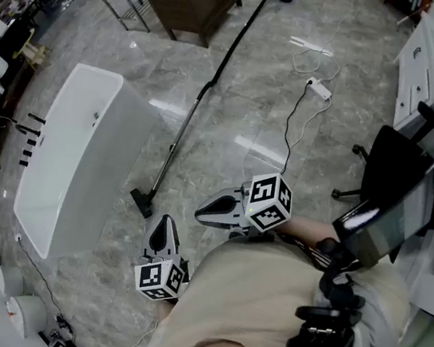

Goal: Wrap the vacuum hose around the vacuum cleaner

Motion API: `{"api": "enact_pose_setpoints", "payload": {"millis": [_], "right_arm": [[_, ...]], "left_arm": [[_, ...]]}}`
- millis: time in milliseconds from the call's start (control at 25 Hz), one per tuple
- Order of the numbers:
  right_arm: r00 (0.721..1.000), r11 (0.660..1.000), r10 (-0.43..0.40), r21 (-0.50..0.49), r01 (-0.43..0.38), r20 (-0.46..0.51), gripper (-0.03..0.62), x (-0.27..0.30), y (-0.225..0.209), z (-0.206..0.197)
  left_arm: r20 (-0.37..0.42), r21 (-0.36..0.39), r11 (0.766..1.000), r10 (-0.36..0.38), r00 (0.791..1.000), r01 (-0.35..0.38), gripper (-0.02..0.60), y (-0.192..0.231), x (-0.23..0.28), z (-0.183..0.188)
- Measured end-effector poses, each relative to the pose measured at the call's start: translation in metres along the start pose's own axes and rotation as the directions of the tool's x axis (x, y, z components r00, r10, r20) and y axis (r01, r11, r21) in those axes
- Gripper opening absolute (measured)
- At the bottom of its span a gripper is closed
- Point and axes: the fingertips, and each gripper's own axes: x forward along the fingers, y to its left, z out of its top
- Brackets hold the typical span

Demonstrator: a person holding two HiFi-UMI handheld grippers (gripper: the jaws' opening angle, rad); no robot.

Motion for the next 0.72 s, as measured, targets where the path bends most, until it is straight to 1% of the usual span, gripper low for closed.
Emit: {"api": "enact_pose_setpoints", "payload": {"millis": [160,320,360,400,480,520,640,720], "right_arm": [[0.999,0.999,-0.032,-0.001,0.032,0.021,0.003,-0.010,0.001,0.002],[0.997,0.999,-0.048,-0.016,0.049,0.054,0.003,-0.032,-0.003,0.007],[0.997,0.998,-0.052,-0.025,0.054,0.059,0.003,-0.039,-0.004,0.008],[0.997,0.997,-0.058,-0.040,0.060,0.058,0.003,-0.047,-0.005,0.009],[0.997,0.994,-0.066,-0.083,0.069,0.043,0.003,-0.061,-0.007,0.010],[0.997,0.992,-0.067,-0.104,0.070,0.031,0.003,-0.067,-0.008,0.009],[0.998,0.985,-0.055,-0.163,0.051,-0.020,0.003,-0.090,-0.012,0.004],[0.996,0.973,-0.051,-0.230,0.033,-0.076,0.003,-0.108,-0.016,-0.002]], "left_arm": [[-0.011,0.025,0.999,-0.041,0.999,0.041,0.006,-0.014,0.007,0.000],[-0.013,0.099,0.993,-0.062,0.998,0.063,0.006,-0.034,0.025,0.012],[0.002,0.113,0.992,-0.056,0.998,0.055,0.006,-0.040,0.030,0.019],[0.032,0.123,0.992,-0.039,0.999,0.035,0.006,-0.043,0.034,0.027],[0.103,0.122,0.992,0.011,0.995,-0.023,0.006,-0.045,0.040,0.043],[0.122,0.114,0.992,0.030,0.992,-0.044,0.006,-0.047,0.044,0.049],[0.123,0.091,0.994,0.041,0.992,-0.053,0.006,-0.066,0.059,0.055],[0.107,0.091,0.994,0.042,0.993,-0.052,0.006,-0.085,0.070,0.053]]}}
